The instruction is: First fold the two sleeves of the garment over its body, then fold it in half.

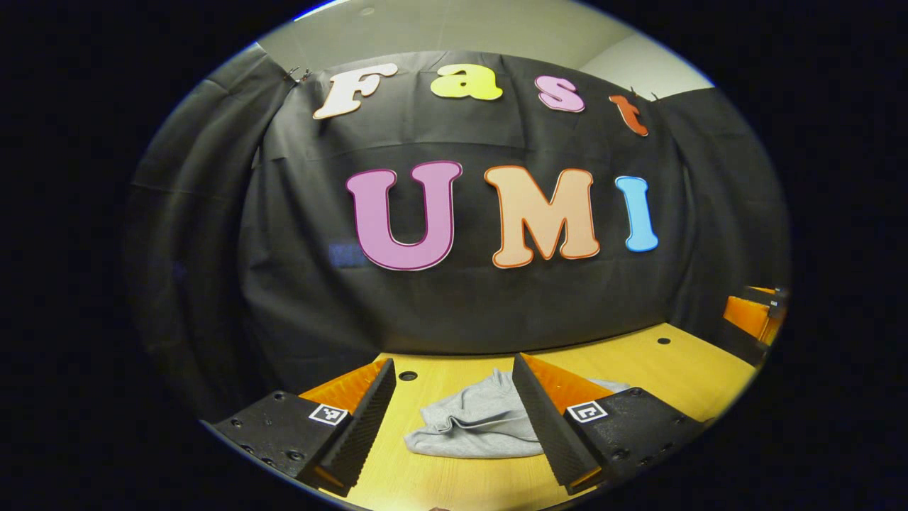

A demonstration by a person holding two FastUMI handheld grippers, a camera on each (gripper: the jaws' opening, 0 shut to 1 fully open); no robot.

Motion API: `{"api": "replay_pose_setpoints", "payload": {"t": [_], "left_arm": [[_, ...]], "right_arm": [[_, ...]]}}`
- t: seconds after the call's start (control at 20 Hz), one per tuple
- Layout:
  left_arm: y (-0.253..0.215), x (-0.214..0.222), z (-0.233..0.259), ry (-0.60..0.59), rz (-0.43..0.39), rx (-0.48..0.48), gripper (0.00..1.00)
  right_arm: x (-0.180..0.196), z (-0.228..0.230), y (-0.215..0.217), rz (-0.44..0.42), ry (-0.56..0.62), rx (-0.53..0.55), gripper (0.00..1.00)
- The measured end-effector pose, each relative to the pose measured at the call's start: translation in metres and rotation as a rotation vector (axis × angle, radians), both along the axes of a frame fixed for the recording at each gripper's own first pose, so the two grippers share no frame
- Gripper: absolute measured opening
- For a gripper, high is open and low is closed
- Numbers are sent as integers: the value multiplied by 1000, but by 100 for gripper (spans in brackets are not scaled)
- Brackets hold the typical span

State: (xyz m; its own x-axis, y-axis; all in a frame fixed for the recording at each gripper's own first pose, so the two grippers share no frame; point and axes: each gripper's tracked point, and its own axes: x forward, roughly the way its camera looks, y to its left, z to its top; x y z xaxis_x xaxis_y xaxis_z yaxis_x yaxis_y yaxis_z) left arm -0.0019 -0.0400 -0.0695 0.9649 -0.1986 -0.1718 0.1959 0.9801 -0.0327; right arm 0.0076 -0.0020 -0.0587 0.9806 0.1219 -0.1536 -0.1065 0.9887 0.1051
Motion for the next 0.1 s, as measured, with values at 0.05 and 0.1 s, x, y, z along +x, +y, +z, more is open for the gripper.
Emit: {"api": "replay_pose_setpoints", "payload": {"t": [0.05, 0.1], "left_arm": [[2, -4, 3, -7, -5, -1, 99], [5, -6, 6, -13, -10, -1, 95]], "right_arm": [[-7, 5, 0, -9, -7, 11, 98], [-13, 7, 3, -9, -6, 17, 98]]}}
